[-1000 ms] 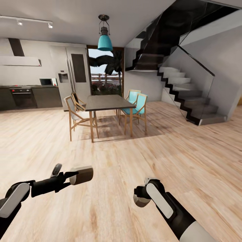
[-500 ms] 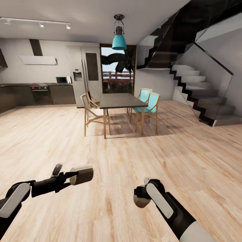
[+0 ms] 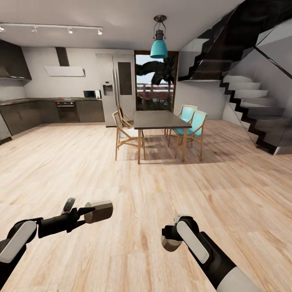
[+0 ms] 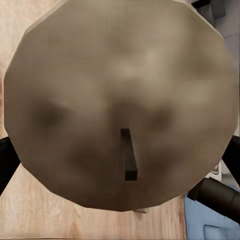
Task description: Place each of the two pumpkins and all three candles from the living room inside a cabinet in the living room (use any cabinet), then make sure every cabinet is closed, and position the cauldron so it is next to a table in the living room.
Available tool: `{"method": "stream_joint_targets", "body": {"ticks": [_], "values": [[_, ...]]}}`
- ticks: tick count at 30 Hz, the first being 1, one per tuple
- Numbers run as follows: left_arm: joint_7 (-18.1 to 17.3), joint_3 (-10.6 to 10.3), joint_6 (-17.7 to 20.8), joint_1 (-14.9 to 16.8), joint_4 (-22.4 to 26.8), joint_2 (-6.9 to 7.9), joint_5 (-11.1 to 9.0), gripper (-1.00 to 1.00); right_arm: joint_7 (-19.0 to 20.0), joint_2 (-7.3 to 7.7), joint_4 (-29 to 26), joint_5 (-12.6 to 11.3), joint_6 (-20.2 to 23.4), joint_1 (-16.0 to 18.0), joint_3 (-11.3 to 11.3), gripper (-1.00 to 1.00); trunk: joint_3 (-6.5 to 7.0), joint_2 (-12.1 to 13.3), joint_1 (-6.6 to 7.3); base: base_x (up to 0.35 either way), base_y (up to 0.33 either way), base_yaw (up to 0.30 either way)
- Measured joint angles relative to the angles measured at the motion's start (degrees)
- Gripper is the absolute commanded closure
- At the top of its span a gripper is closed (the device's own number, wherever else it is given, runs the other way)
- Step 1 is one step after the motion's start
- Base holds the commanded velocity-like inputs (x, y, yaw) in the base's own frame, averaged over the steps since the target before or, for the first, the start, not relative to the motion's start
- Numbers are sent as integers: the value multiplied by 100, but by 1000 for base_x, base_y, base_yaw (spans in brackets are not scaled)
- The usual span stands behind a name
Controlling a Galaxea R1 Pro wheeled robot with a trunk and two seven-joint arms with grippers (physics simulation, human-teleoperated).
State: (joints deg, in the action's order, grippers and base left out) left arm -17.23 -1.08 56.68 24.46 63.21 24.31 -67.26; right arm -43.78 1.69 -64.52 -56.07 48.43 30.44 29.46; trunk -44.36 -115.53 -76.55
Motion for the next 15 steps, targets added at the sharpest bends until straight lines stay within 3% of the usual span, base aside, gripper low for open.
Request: {"method": "stream_joint_targets", "body": {"ticks": [11,15], "values": [[-4,6,2,1,0,11,-17,100,3,18,-100,28,-14,0,-4,100,137,441,241,-313,0,110],[-9,11,6,0,4,13,-19,100,-5,15,-100,78,-16,1,0,100,208,601,329,-329,0,227]]}}
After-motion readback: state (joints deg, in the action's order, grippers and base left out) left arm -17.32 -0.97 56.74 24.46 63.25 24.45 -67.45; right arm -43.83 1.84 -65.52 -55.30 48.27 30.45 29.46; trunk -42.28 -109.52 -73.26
